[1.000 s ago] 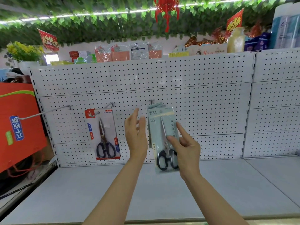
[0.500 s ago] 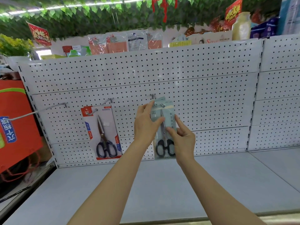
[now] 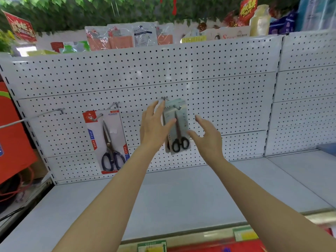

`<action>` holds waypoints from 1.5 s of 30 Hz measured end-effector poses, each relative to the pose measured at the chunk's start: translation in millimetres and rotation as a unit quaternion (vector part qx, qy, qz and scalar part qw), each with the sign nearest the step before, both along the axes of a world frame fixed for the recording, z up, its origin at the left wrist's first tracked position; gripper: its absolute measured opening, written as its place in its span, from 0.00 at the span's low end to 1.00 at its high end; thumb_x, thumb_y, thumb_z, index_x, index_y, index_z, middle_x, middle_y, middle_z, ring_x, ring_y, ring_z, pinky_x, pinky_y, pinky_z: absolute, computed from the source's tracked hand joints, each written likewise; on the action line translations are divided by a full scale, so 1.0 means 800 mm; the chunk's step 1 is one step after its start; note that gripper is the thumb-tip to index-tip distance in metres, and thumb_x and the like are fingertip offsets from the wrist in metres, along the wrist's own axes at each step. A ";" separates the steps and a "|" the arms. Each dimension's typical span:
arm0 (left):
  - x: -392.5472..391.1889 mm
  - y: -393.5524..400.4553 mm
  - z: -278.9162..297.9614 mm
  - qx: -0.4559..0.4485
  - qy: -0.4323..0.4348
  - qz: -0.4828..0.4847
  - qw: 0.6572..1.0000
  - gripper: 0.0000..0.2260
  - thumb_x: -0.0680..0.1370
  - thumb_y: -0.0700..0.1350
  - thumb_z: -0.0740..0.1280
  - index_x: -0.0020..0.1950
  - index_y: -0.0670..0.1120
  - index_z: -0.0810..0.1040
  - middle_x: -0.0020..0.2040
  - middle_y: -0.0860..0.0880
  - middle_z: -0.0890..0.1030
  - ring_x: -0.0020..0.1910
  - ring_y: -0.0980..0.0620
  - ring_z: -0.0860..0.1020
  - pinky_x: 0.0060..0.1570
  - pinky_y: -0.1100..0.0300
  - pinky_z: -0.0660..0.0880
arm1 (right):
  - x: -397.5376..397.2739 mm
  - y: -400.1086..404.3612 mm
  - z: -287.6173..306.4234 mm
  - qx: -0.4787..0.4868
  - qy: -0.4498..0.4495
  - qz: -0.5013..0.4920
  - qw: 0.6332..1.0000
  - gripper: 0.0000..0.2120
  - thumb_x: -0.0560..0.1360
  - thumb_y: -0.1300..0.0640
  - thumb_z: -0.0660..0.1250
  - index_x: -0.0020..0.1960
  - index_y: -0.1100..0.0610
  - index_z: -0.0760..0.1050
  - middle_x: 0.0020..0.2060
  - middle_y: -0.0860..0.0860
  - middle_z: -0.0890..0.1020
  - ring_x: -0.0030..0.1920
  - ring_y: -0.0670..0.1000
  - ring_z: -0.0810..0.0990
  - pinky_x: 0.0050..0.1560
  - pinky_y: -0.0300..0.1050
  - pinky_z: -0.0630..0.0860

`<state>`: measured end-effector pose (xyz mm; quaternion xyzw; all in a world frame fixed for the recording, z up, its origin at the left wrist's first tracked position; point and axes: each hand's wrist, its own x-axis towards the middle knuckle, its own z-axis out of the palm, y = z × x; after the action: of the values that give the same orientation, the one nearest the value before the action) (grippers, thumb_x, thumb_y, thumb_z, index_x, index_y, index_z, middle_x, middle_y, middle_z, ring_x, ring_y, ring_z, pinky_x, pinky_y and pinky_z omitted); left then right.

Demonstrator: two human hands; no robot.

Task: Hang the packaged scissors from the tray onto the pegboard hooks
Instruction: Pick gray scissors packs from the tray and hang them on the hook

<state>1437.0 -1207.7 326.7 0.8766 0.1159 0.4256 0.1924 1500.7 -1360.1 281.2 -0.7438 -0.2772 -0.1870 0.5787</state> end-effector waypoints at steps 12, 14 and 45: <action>-0.139 -0.116 -0.013 0.259 -0.001 0.078 0.963 0.32 0.77 0.62 0.57 0.76 0.45 0.65 0.72 0.45 0.70 0.69 0.42 0.68 0.70 0.47 0.61 | -0.079 -0.157 0.011 -0.176 -0.329 -0.137 0.918 0.30 0.73 0.45 0.69 0.69 0.60 0.72 0.62 0.55 0.78 0.61 0.58 0.76 0.64 0.51 0.67; -0.158 -0.144 -0.043 0.251 0.010 0.071 0.965 0.32 0.77 0.62 0.56 0.75 0.44 0.66 0.70 0.45 0.72 0.68 0.41 0.69 0.68 0.47 0.63 | -0.098 -0.187 -0.011 -0.182 -0.338 -0.142 0.912 0.29 0.73 0.45 0.68 0.68 0.61 0.72 0.61 0.56 0.79 0.61 0.58 0.76 0.63 0.52 0.67; -0.254 -0.415 -0.794 -0.278 0.685 0.074 0.670 0.38 0.76 0.58 0.68 0.75 0.38 0.57 0.71 0.40 0.65 0.68 0.41 0.69 0.66 0.51 0.70 | -0.197 -0.528 -0.631 -0.457 0.062 -0.192 0.866 0.24 0.68 0.57 0.77 0.61 0.64 0.78 0.52 0.59 0.84 0.47 0.63 0.82 0.50 0.57 0.77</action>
<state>1234.0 -1539.5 -308.8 0.8163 0.3929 -0.3330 0.2616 1343.1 -1782.5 -223.2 -0.9737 -0.1469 -0.0998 0.1426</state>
